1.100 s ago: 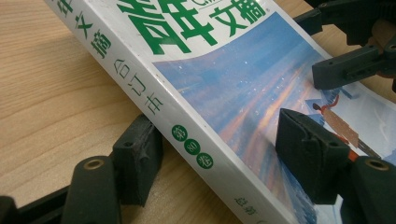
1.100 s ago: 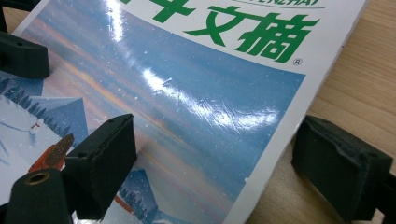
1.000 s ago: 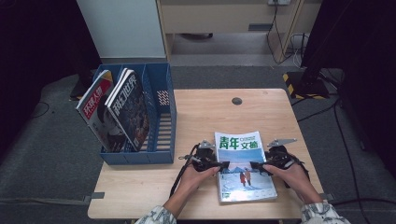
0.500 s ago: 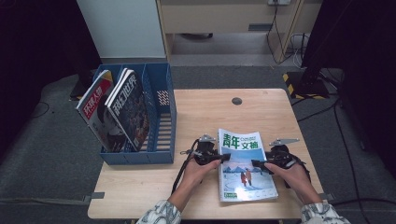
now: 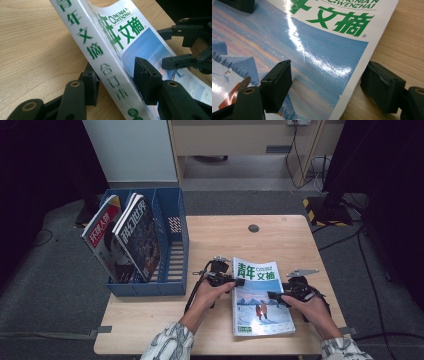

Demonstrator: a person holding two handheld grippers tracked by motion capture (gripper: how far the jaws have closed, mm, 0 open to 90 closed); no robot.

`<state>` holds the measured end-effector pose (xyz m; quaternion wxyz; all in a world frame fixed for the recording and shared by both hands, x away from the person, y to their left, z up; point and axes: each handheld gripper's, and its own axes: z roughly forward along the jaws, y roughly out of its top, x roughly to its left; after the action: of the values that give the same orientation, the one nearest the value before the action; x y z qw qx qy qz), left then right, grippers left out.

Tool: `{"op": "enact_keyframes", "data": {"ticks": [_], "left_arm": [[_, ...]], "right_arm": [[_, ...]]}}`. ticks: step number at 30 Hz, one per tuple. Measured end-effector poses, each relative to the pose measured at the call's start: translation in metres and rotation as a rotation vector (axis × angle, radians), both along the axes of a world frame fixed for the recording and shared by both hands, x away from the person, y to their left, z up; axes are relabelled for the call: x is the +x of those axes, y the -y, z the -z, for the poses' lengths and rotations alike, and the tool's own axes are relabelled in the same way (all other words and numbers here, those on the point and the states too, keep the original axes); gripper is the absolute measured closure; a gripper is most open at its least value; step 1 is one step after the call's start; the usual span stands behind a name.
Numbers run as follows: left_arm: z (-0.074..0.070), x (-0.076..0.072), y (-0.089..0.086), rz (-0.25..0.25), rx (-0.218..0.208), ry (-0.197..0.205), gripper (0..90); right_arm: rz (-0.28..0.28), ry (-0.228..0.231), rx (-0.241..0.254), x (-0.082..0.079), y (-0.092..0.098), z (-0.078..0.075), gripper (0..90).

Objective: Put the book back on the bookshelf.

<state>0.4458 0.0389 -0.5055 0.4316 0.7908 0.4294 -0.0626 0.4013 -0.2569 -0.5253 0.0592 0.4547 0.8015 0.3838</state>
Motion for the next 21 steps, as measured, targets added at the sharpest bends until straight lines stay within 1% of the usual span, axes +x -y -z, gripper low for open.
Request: {"op": "enact_keyframes", "data": {"ticks": [3, 6, 9, 13, 16, 18, 19, 21], "left_arm": [[-0.001, 0.004, 0.002, -0.004, 0.005, -0.004, 57.4], [-0.001, 0.008, 0.004, 0.004, 0.019, -0.007, 58.1], [-0.003, 0.011, 0.003, 0.011, 0.013, -0.018, 59.4], [-0.006, 0.014, 0.003, 0.017, 0.02, -0.043, 60.7], [-0.011, 0.013, 0.003, 0.012, 0.011, -0.045, 62.9], [-0.015, 0.011, 0.002, 0.013, 0.013, -0.043, 63.7], [-0.017, 0.011, 0.002, 0.014, 0.013, -0.044, 64.0], [-0.02, 0.01, 0.002, 0.019, 0.016, -0.039, 64.4]], "right_arm": [[-0.007, -0.01, 0.005, -0.001, -0.002, 0.0, 24.9], [-0.021, 0.003, 0.003, -0.002, -0.007, 0.0, 25.7], [-0.028, 0.0, -0.001, -0.003, -0.011, -0.001, 25.9], [-0.03, 0.003, 0.0, -0.003, -0.012, -0.001, 25.9], [-0.044, 0.009, -0.005, -0.003, -0.012, -0.001, 25.8], [-0.041, 0.002, 0.004, -0.003, -0.012, -0.001, 24.9], [-0.037, -0.004, 0.013, -0.002, -0.011, -0.001, 22.7], [-0.01, 0.021, 0.015, 0.0, -0.009, -0.001, 21.4]]}}
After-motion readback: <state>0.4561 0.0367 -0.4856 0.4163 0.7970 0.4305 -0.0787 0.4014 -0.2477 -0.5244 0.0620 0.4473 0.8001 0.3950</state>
